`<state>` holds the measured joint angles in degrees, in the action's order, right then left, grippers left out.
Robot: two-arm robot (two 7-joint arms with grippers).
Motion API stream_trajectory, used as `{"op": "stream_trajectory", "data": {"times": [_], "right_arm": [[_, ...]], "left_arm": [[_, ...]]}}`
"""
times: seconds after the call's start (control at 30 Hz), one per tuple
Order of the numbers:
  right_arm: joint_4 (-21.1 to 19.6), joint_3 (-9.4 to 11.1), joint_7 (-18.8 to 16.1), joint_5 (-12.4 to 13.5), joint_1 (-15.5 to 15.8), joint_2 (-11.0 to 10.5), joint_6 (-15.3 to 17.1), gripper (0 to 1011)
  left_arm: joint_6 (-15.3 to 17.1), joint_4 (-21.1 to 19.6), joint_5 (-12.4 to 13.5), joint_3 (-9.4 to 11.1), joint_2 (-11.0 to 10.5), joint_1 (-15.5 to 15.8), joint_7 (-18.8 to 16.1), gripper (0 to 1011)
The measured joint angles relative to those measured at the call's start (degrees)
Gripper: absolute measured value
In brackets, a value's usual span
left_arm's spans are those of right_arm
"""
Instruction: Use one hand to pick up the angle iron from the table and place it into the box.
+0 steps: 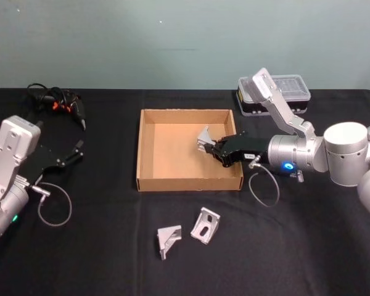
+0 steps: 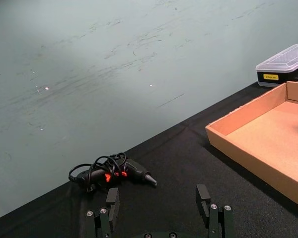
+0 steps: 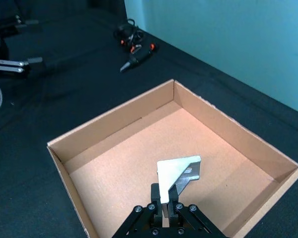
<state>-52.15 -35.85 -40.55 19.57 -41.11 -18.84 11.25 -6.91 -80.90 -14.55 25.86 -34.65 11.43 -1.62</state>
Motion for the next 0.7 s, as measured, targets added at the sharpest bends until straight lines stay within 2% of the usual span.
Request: {"op": "stream_trajectory", "data": {"times": [0.13, 0.37, 0.67, 0.7], "right_arm": [[1.7, -0.5, 0.0, -0.7, -1.1, 0.8, 1.2, 64], [4.5, -0.8, 0.0, -1.5, -2.2, 1.8, 1.5, 64], [4.2, -0.8, -0.1, -1.4, -2.2, 1.7, 1.5, 65], [4.1, -0.7, -0.1, -1.4, -2.2, 1.7, 1.5, 92]], "left_arm": [[0.0, 0.0, 0.0, 0.0, 0.0, 0.0, 0.0, 1011], [0.0, 0.0, 0.0, 0.0, 0.0, 0.0, 0.0, 1011], [0.0, 0.0, 0.0, 0.0, 0.0, 0.0, 0.0, 1011], [0.0, 0.0, 0.0, 0.0, 0.0, 0.0, 0.0, 1011]]}}
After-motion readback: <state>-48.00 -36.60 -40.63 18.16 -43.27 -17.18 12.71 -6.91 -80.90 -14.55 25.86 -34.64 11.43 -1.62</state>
